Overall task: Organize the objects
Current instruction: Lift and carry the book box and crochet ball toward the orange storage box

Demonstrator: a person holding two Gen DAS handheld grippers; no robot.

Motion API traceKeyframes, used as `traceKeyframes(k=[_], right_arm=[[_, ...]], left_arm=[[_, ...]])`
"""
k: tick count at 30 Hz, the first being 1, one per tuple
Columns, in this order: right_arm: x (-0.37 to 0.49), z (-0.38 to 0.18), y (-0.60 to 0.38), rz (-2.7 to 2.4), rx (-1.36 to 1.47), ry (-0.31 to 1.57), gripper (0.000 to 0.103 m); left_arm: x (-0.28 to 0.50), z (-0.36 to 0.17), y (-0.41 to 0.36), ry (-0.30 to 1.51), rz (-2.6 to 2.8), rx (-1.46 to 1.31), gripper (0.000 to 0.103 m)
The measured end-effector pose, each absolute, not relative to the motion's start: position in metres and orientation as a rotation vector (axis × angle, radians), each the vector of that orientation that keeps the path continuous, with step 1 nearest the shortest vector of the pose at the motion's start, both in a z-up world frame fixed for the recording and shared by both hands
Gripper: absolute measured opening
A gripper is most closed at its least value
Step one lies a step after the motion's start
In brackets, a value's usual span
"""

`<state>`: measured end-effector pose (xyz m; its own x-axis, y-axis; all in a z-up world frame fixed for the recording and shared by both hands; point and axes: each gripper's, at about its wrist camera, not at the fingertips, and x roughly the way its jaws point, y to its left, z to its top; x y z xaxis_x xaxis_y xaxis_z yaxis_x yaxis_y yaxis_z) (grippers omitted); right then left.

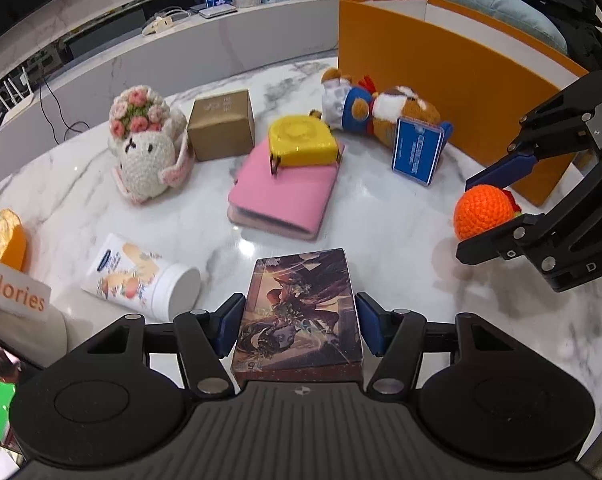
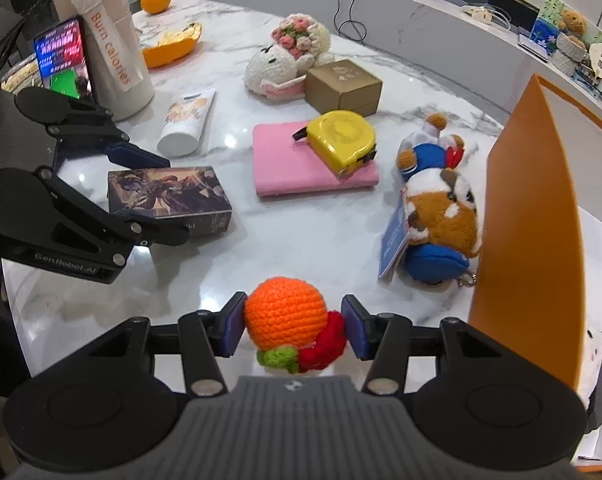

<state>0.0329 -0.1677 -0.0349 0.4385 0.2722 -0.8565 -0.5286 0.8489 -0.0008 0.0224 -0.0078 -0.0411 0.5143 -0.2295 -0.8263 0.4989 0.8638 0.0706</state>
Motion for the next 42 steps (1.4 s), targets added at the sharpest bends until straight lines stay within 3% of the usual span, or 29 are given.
traceKeyframes(k=[42], right_arm=[[0.043, 0.046, -0.246, 0.264, -0.075, 0.681, 0.053]], left_arm=[[0.045, 0.057, -0.088, 0.644, -0.489, 0.176, 0.069]])
